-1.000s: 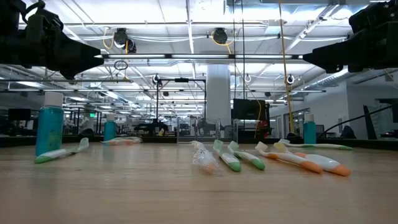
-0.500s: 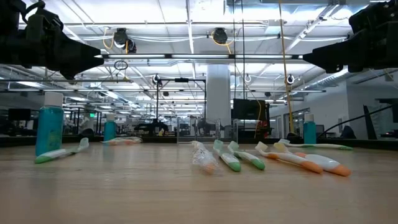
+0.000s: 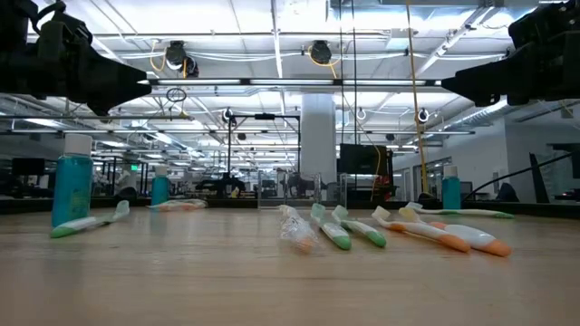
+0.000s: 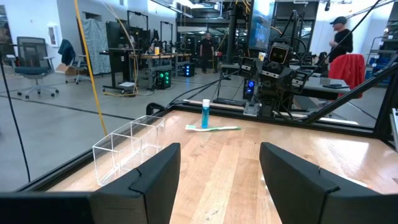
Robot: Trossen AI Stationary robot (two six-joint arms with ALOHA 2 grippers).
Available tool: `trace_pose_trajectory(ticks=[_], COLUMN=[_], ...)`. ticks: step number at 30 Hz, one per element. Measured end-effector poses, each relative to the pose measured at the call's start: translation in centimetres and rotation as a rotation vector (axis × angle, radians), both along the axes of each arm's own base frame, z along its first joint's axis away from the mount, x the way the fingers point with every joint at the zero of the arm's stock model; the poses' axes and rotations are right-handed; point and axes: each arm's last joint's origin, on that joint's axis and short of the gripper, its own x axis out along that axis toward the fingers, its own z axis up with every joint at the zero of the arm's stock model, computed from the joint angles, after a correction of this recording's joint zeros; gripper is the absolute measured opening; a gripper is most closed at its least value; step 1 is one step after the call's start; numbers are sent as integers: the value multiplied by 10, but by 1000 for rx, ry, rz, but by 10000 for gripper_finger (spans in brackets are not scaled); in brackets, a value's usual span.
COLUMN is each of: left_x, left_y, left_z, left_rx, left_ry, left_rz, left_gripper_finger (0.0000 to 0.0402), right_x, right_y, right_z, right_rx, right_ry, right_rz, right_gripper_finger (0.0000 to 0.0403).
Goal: Pick & Place toothbrushing station
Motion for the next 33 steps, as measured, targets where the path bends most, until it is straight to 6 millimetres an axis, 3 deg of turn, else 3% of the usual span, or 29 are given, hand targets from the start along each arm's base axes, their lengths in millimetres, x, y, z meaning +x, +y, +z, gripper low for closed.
trace_pose_trajectory(ticks=[23, 33], left_x=[0, 0], left_y=[0, 0], left_z=[0, 0], left_rx=[0, 0], left_ry=[0, 0], left_rz=[0, 0], left_gripper_finger=[228, 228], right_x=[0, 0], right_y=[0, 0], right_z=[2, 3], right_rx=[14, 708], right_ry=[-24, -96], right_rz=[2, 57], right_gripper_finger=[210, 210])
